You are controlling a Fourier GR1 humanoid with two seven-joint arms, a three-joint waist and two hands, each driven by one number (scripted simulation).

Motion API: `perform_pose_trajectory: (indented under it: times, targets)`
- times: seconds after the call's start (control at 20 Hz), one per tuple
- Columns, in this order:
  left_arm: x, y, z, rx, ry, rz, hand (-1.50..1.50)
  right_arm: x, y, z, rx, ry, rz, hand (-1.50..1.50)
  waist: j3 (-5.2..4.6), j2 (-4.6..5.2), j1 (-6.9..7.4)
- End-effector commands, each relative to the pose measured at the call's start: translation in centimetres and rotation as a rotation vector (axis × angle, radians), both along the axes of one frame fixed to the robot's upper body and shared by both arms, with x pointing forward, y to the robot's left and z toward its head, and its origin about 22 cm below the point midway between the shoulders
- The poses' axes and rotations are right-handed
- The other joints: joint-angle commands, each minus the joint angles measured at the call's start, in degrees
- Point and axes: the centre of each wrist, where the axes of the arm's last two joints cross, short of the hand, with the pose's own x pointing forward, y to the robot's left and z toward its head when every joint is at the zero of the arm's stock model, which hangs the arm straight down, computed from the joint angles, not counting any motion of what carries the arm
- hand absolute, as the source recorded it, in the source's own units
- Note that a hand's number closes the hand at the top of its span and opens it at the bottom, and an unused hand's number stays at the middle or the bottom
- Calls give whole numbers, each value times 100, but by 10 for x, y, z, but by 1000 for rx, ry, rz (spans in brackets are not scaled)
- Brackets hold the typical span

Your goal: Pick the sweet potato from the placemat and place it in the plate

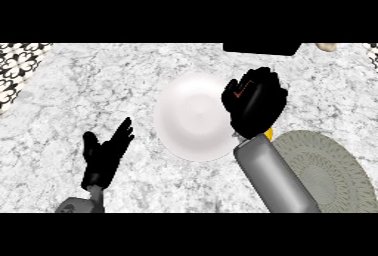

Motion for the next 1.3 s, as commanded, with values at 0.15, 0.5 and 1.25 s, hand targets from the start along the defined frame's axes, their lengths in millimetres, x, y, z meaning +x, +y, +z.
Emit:
perform_pose_trajectory:
  times: [0.15, 0.5, 1.25]
  targets:
    - [4, 4, 4, 6, 9, 32, 0, 11, -7, -9, 225, -70, -153, 150, 9, 10, -115]
    - [-2, -6, -5, -3, -10, 5, 0, 9, -37, -67, 360, 293, -305, -150, 15, 75, -16]
    - [-3, 7, -4, 8, -3, 20, 0, 18, -25, -83, 562, -135, 9, -150, 9, 5, -176]
